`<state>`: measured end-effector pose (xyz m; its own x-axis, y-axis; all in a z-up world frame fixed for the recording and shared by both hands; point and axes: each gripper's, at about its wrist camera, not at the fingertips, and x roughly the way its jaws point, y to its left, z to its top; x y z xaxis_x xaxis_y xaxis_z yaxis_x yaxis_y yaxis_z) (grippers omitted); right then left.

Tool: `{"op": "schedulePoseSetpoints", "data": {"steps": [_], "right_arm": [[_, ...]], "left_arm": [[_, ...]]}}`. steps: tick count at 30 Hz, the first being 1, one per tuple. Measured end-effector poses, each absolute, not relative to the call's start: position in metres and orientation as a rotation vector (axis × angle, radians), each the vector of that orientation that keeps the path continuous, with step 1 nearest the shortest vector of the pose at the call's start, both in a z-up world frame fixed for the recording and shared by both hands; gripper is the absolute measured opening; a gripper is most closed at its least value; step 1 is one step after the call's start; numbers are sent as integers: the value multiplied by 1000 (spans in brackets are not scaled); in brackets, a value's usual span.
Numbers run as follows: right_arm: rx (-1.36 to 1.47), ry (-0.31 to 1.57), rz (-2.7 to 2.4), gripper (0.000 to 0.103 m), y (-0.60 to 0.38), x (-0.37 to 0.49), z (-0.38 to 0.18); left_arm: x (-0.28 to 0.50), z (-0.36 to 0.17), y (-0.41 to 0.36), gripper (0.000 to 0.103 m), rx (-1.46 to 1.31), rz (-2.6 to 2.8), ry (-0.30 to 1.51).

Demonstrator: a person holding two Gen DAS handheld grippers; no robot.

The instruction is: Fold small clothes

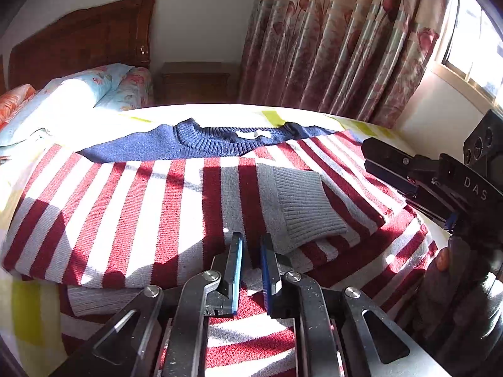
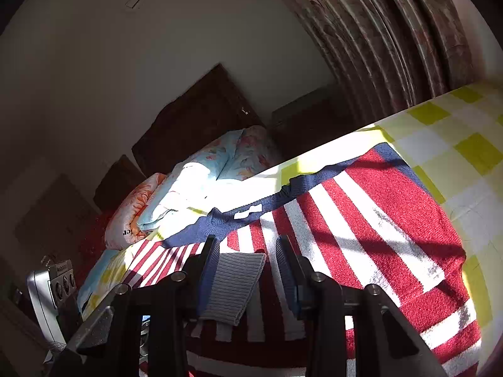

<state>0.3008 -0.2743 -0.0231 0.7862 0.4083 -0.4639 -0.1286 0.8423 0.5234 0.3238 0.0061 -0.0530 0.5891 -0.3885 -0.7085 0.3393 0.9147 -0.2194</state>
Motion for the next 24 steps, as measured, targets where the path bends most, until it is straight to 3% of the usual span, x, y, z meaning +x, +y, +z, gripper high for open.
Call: {"op": "schedulePoseSetpoints", "data": {"steps": [1, 2, 8, 11, 16, 24], "right_arm": [[511, 608, 304, 38, -278, 303, -24], [522, 613, 306, 38, -280, 305, -25], [509, 624, 349, 39, -275, 304, -26], [453, 689, 383, 39, -261, 308, -29], [343, 843, 385, 39, -236, 319, -44], [268, 922, 377, 39, -234, 311, -43]], "left_arm": [[323, -46, 16, 59, -90, -413, 821], [318, -38, 27, 103, -125, -398, 785], [279, -25, 101, 103, -322, -62, 607], [277, -44, 133, 103, -447, 29, 690], [285, -68, 132, 103, -391, 47, 799], [294, -71, 122, 103, -316, 44, 855]]}}
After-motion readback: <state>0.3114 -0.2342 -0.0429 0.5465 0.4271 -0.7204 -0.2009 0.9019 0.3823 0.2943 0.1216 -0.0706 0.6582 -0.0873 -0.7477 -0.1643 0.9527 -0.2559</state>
